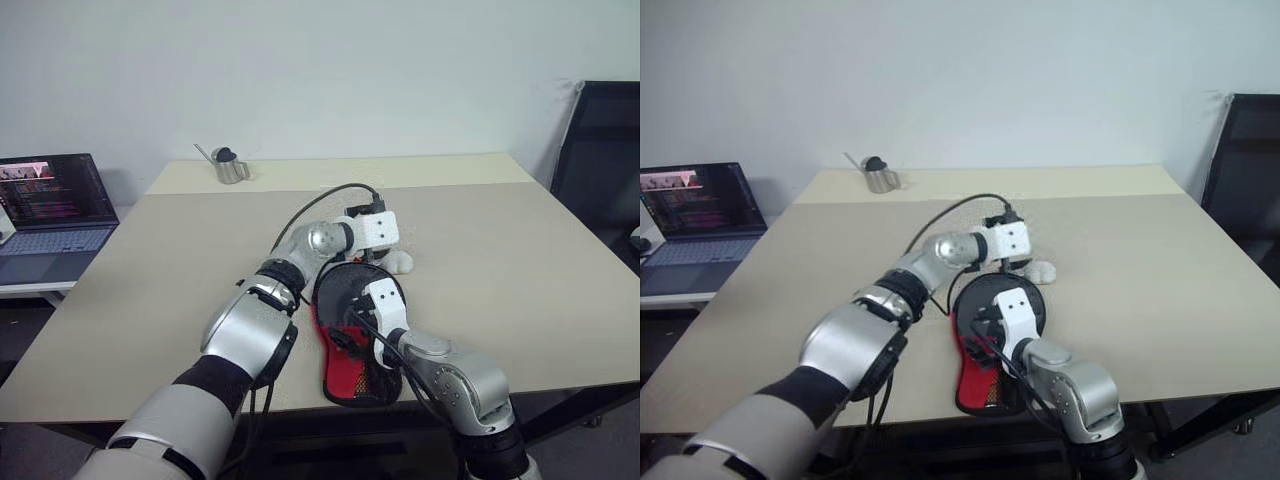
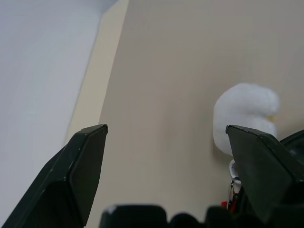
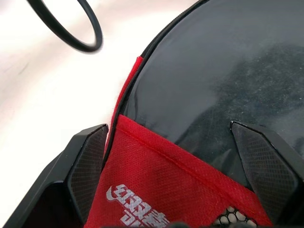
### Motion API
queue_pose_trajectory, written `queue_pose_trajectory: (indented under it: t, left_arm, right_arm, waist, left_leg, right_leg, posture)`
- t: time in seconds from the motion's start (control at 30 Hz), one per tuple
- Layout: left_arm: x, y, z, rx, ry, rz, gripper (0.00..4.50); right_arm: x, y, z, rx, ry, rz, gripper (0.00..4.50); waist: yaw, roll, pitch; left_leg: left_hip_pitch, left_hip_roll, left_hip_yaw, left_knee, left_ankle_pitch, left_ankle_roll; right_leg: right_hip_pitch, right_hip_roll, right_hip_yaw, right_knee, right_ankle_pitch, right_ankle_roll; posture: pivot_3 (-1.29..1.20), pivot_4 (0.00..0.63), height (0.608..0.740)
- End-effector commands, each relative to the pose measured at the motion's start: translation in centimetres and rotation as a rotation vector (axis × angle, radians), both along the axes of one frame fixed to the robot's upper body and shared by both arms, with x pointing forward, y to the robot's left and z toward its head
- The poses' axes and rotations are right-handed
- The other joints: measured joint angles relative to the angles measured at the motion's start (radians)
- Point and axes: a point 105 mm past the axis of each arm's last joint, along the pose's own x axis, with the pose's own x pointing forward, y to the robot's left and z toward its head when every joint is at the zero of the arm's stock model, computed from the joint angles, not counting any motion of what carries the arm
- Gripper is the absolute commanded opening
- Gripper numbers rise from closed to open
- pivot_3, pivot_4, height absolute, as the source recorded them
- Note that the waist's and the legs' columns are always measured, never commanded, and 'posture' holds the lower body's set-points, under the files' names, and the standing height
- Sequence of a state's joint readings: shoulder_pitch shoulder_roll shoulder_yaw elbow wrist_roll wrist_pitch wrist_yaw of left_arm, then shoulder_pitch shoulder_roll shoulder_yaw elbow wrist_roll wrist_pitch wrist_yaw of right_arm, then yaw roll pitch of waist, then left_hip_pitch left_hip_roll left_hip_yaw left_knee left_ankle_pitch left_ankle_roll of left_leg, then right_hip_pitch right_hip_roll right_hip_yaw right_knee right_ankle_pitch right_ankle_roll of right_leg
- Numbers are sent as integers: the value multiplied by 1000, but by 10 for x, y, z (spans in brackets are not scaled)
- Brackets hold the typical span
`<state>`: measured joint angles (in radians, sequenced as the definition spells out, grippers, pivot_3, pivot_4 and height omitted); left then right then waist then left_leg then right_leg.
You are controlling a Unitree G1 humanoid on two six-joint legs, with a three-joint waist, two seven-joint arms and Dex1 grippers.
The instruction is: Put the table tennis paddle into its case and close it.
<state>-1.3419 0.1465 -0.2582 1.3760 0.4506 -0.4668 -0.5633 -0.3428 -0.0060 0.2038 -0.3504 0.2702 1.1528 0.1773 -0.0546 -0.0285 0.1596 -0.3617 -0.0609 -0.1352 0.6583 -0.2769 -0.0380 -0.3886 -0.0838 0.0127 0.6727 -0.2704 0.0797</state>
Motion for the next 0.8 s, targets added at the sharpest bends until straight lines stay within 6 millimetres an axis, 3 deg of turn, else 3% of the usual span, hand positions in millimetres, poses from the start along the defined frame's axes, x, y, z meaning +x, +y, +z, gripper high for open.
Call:
queue_pose_trajectory:
  t: [0.03,0.23,0.43,0.6,0.7,0.8]
  left_arm:
    - [-5,11,26,-151,58,-78,4450]
    - [-19,56,29,-426,328,-177,4450]
    - [-37,88,6,-494,448,-161,4450]
    - [-76,84,-19,-452,520,-204,4450]
    - [-92,73,-31,-408,533,-226,4450]
    - [-93,66,-42,-366,517,-212,4450]
  right_arm:
    - [-3,-11,-12,17,75,-11,4500]
    - [-2,-22,34,107,-72,50,4500]
    - [-3,-47,63,128,-147,91,4500]
    - [2,-69,91,117,-222,130,4500]
    - [19,-90,105,67,-272,98,4500]
    - [43,-111,114,2,-320,38,4500]
  waist:
    - [0,1,1]
    - [-2,5,6]
    - [-2,5,7]
    - [-2,5,7]
    - [6,5,7]
    - [17,5,7]
  left_leg:
    - [0,0,0,0,0,0]
    - [-3,1,0,0,0,0]
    - [-8,1,0,-9,0,0]
    - [-21,0,1,-11,2,-4]
    - [-22,-1,1,-12,2,-4]
    - [-21,-1,1,-12,1,-1]
  right_leg:
    - [0,0,0,0,0,0]
    - [-2,0,0,-1,0,0]
    - [-9,0,1,-8,3,-7]
    - [-23,-3,2,-10,4,-7]
    - [-23,-4,2,-12,4,-7]
    - [-21,-4,1,-12,4,-8]
  posture:
    - [0,150,740]
    - [0,150,740]
    - [0,150,740]
    - [0,150,740]
    - [0,150,740]
    - [0,150,740]
